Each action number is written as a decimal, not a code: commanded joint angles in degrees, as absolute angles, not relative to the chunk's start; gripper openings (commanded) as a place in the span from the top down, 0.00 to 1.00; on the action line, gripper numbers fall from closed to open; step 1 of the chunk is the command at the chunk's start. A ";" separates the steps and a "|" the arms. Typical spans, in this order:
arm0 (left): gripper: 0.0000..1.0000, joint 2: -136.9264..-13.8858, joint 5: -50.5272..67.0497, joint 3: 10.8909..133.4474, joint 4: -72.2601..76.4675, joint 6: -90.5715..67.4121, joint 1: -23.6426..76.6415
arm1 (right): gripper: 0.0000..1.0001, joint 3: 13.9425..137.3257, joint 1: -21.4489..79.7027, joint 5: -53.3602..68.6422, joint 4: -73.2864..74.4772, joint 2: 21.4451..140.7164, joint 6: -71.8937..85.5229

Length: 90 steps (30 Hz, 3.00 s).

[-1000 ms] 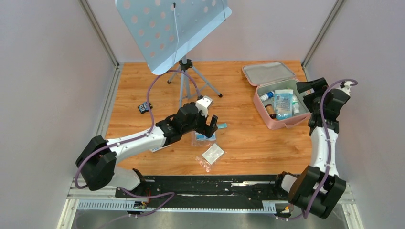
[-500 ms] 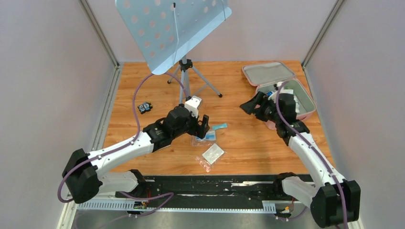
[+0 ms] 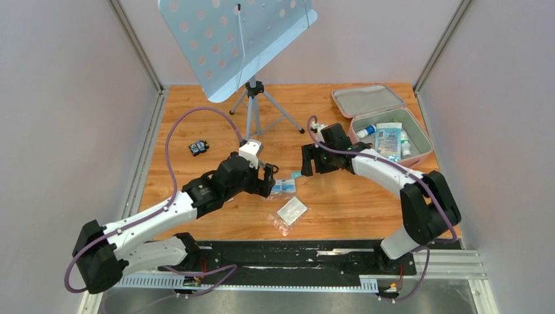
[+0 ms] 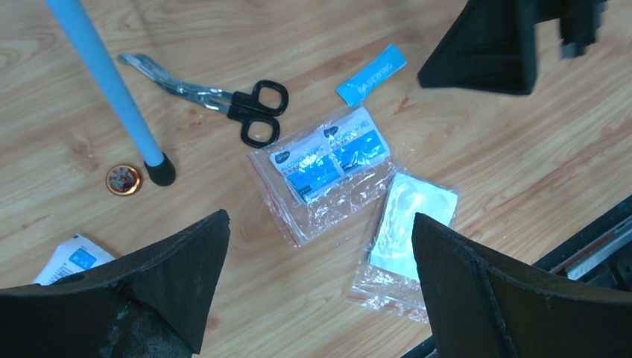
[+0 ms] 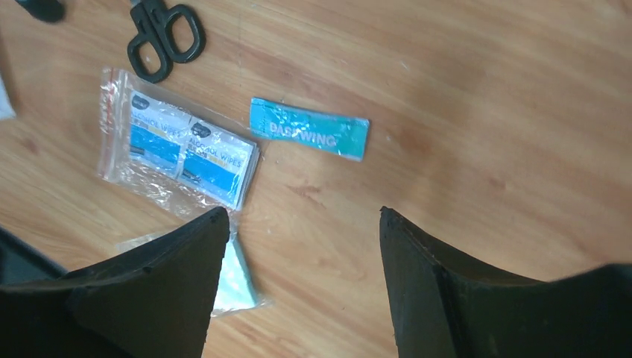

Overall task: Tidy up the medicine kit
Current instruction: Pick up the medical item at the center of the board, then place the medical item at the medicine box.

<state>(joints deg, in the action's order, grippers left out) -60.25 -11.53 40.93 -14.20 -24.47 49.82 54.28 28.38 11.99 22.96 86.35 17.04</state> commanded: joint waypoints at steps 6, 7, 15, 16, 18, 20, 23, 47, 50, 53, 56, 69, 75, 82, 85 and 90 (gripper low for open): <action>0.00 -57.03 -15.51 41.62 -15.31 -26.16 50.08 | 0.29 62.66 33.56 5.96 21.59 94.71 -14.25; 0.00 -56.90 -15.58 41.60 -15.34 -26.31 50.09 | 0.29 62.52 33.51 5.31 20.69 95.12 -15.99; 0.00 -54.98 -16.73 40.77 -15.20 -26.76 50.07 | 0.29 63.84 33.52 6.81 18.90 100.45 -25.19; 0.00 -54.87 -16.85 40.82 -15.29 -26.83 50.08 | 0.30 63.86 33.50 7.58 18.82 100.66 -25.51; 0.00 -54.47 -17.11 40.68 -15.48 -26.95 50.08 | 0.30 64.27 33.57 9.02 18.73 101.16 -25.80; 0.00 -54.08 -17.40 40.47 -15.27 -27.04 50.07 | 0.31 64.94 33.53 9.98 18.55 102.23 -25.80; 0.00 -54.09 -17.50 40.35 -15.03 -26.94 50.03 | 0.36 66.60 33.87 9.28 18.22 104.29 -25.29; 0.00 -54.70 -17.40 40.25 -13.90 -26.38 50.07 | 0.97 65.70 34.72 7.24 20.34 105.55 -17.46; 0.00 -54.91 -17.19 40.34 -13.74 -26.28 50.05 | 1.00 65.48 34.63 6.24 20.38 103.31 -16.00; 0.00 -54.95 -17.06 40.34 -13.58 -26.36 50.05 | 1.00 65.48 33.99 5.61 20.35 99.95 -13.99; 0.00 -54.93 -17.00 40.43 -13.51 -26.31 50.09 | 1.00 65.50 31.58 5.76 20.17 95.32 -10.64; 0.00 -56.05 -16.32 40.48 -12.13 -25.87 50.09 | 1.00 59.66 1.30 4.75 16.38 74.62 11.89; 0.00 -55.96 -16.24 40.50 -12.03 -25.37 50.05 | 1.00 58.83 -11.34 4.95 16.18 74.89 13.78; 0.00 -55.89 -16.35 40.55 -11.94 -25.21 50.03 | 0.85 60.67 -13.89 6.05 16.26 79.69 11.44; 0.00 -55.97 -16.30 40.72 -11.94 -25.20 50.10 | 0.57 60.98 -13.85 8.02 16.35 80.32 11.90; 0.00 -56.07 -16.30 40.74 -12.14 -25.44 50.09 | 0.56 61.22 -13.00 12.63 16.28 78.79 13.74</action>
